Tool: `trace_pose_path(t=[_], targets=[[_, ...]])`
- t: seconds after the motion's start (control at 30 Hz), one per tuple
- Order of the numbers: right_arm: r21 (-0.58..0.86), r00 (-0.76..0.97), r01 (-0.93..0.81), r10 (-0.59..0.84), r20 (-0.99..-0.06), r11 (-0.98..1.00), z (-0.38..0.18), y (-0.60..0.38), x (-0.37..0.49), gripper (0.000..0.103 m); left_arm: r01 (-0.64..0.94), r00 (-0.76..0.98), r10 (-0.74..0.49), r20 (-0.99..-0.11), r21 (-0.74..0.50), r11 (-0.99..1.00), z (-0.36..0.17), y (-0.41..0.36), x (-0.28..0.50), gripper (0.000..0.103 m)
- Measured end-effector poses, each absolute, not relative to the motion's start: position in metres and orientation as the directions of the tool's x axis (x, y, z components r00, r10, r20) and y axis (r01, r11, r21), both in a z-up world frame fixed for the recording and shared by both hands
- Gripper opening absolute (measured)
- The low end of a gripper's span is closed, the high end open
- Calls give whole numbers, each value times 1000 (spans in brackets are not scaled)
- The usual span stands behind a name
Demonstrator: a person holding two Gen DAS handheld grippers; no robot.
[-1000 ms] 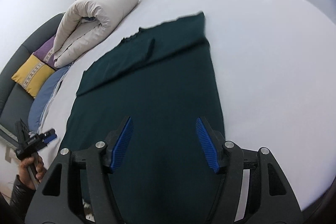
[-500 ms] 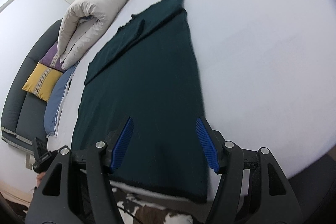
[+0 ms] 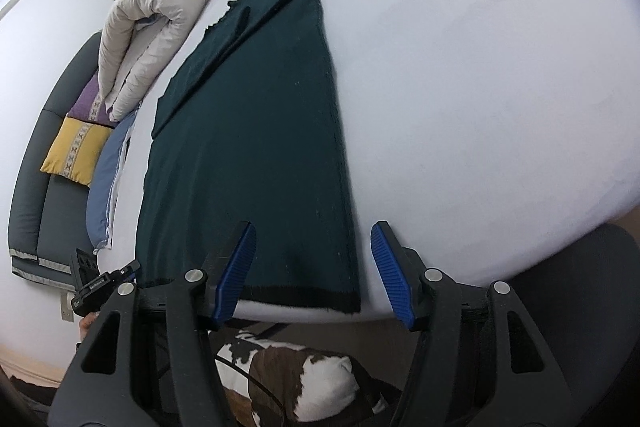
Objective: Fold small clothes
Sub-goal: 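Grasp the sweater hem with both tools, then lift the hem with both tools and fold it toward the collar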
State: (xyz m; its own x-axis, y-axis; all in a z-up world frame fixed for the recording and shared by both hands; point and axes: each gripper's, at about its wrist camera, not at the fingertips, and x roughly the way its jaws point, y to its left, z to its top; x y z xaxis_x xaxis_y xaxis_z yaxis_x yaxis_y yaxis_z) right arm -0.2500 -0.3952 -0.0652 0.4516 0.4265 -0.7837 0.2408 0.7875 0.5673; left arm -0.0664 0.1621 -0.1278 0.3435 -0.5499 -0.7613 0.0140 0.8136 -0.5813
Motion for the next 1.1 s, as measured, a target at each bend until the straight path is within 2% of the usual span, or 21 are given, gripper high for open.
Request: trace_pose_path(t=[0.23, 0.4, 0.47, 0.5, 0.57, 0.63, 0.87, 1.1], targets=[[589, 422, 260, 458, -782, 765, -75, -393, -246, 57, 22, 340, -551, -762, -580, 815, -127, 161, -69, 28], [605, 420, 266, 475, -773, 750, -78, -393, -248, 54, 21, 333, -547, -768, -574, 819, -127, 158, -70, 20], [614, 423, 277, 480, -768, 739, -80, -396, -248, 46, 25, 324, -547, -772, -571, 821, -128, 157, -70, 12], [617, 423, 281, 482, -767, 735, -81, -398, -247, 41, 28, 322, -547, -773, -570, 821, -128, 155, -71, 11], [613, 410, 294, 483, -774, 733, -85, -400, -248, 15, 38, 321, -542, -776, -562, 826, -126, 152, -72, 8], [613, 405, 288, 486, -774, 736, -86, -399, -249, 9, 47, 324, -542, -775, -559, 828, -124, 151, -73, 7], [686, 483, 227, 532, -695, 691, -56, -401, -240, 7, 46, 372, -620, -691, -653, 756, -104, 161, -76, 7], [767, 575, 140, 579, -577, 626, -8, -402, -209, 7, 45, 463, -709, -532, -785, 618, -73, 176, -74, 7]])
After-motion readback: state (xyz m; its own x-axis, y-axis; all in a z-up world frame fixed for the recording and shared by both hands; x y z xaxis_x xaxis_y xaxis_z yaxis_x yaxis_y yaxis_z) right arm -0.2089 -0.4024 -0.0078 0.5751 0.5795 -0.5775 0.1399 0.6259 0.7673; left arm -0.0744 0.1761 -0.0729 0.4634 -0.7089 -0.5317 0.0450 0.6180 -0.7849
